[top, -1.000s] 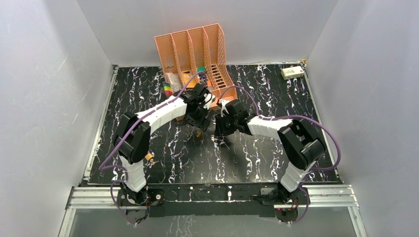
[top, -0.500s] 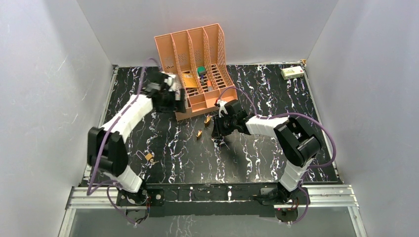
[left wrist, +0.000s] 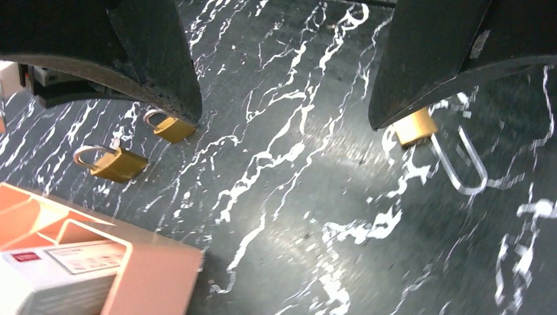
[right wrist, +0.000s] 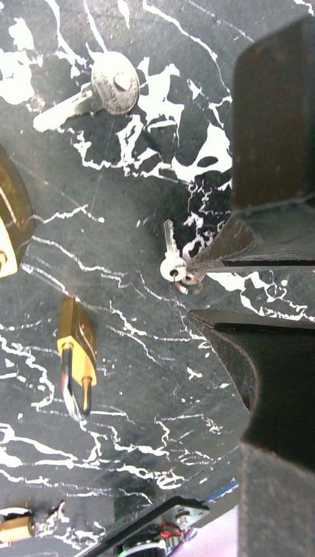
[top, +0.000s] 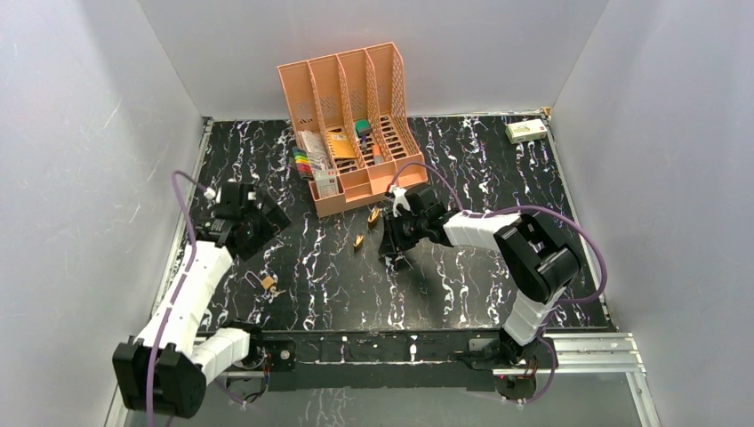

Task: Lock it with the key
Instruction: Place the key at the center of the board, then pick up the lock from the center of the board.

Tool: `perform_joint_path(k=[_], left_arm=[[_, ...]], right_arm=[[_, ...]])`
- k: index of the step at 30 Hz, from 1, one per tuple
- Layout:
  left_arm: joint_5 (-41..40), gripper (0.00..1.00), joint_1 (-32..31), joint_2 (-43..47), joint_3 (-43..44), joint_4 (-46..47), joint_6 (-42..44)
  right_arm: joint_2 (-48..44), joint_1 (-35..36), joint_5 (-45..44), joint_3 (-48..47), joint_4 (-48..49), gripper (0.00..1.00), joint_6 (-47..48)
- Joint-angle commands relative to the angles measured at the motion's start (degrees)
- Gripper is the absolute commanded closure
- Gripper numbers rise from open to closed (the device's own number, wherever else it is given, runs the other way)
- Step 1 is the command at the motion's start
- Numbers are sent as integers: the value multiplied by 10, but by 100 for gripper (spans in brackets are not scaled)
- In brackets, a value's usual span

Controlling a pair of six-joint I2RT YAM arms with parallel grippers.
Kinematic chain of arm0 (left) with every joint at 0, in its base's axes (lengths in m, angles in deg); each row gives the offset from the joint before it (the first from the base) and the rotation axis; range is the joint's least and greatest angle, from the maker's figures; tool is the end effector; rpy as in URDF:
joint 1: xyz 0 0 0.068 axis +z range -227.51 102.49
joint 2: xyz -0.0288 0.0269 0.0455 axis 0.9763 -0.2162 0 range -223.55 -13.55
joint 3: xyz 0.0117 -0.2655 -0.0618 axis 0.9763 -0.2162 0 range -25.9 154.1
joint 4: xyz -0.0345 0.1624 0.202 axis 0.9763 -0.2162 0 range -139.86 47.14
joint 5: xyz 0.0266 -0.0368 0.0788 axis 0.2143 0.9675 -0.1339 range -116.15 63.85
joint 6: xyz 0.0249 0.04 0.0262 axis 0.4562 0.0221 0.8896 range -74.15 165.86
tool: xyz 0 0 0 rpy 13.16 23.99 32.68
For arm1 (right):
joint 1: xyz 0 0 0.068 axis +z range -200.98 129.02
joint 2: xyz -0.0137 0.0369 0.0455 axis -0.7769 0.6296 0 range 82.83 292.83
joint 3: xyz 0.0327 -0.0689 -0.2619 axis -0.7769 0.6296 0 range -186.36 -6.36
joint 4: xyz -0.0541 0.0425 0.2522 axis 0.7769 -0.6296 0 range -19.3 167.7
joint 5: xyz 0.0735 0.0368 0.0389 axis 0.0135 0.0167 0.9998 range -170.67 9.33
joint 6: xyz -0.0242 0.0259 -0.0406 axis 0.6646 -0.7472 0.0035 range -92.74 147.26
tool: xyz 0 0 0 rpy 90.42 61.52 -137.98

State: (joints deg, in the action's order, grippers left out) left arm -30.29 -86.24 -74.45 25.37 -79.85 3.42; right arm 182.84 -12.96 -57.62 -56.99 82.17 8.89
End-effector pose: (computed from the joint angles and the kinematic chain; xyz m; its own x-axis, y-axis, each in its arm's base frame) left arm 0.2163 -0.0306 0.2827 -0.5993 -0.5889 -0.5423 -0.4094 0.8076 -0.4245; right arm 0.2645 0.2244 0.1512 -0.7753 -0.2380 -0.5850 -0.5698 0.6629 0.4856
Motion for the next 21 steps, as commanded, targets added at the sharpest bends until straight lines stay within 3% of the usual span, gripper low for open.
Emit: perform_joint_path(k=[1,6,9,13,21], left_arm=[[-63,2,6,43,-39,-119,-140],[-30,2,16,41,-121,-116,-201],[-51,5,21,29,-161,-121,-240],[-62,8,26,24,-177,-113,-253],[-71,24,51,-8,-186,-73,-239]], right_arm=[[-42,8,25,-3,18,65,-5],[-74,8,9,-24,-16,62,21],[-114,8,-28,-32,-43,59,42],[-167,7,-52,-26,-72,55,55],[-226,5,-61,-9,-88,53,58]])
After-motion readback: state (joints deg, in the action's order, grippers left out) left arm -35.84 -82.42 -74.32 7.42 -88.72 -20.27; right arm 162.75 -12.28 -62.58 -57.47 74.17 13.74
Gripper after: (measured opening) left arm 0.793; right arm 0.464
